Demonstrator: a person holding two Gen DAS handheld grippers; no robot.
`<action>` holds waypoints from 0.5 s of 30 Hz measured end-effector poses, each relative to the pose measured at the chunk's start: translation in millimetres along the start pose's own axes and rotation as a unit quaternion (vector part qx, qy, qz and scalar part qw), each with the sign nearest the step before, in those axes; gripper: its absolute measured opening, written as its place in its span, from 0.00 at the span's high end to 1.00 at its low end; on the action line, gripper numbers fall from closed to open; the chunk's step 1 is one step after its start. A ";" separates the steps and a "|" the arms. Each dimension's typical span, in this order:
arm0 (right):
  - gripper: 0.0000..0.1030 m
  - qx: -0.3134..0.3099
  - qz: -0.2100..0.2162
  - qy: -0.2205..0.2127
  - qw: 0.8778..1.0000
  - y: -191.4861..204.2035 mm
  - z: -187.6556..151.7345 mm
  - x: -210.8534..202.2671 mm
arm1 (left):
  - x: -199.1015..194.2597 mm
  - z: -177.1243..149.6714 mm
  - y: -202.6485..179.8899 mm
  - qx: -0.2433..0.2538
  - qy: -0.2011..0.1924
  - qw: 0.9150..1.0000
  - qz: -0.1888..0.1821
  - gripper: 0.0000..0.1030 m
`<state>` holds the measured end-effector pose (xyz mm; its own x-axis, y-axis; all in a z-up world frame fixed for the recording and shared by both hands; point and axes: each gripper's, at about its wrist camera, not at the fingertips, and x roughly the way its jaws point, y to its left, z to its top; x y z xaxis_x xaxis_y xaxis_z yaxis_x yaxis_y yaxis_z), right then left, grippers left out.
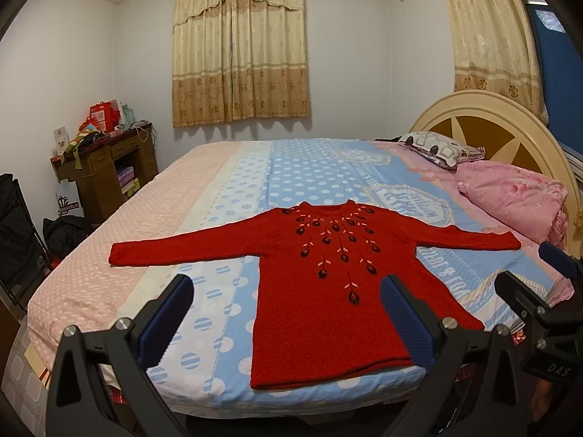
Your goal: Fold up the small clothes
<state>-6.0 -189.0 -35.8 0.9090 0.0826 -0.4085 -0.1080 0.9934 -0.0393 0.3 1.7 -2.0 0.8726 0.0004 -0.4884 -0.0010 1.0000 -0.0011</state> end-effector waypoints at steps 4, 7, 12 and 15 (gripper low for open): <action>0.01 -0.001 0.000 0.000 1.000 1.5 -1.8 -0.4 | 0.1 0.3 -0.4 0.000 0.000 1.000 0.001 0.00; 0.01 -0.001 0.001 0.002 1.000 1.3 -3.2 -0.3 | 0.1 0.2 -0.4 0.000 0.000 1.000 0.000 0.00; 0.01 0.000 0.001 0.002 1.000 0.8 -2.9 0.1 | -0.1 -0.1 -0.5 0.000 0.001 1.000 0.000 0.00; 0.01 -0.001 0.001 0.003 1.000 2.7 -4.8 0.1 | -0.1 -0.2 -0.3 0.000 0.000 1.000 0.001 0.00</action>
<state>-8.1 -186.7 -40.3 0.9067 0.0848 -0.4132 -0.1113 0.9930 -0.0402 0.1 1.4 -2.1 0.8728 0.0014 -0.4881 -0.0021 1.0000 -0.0009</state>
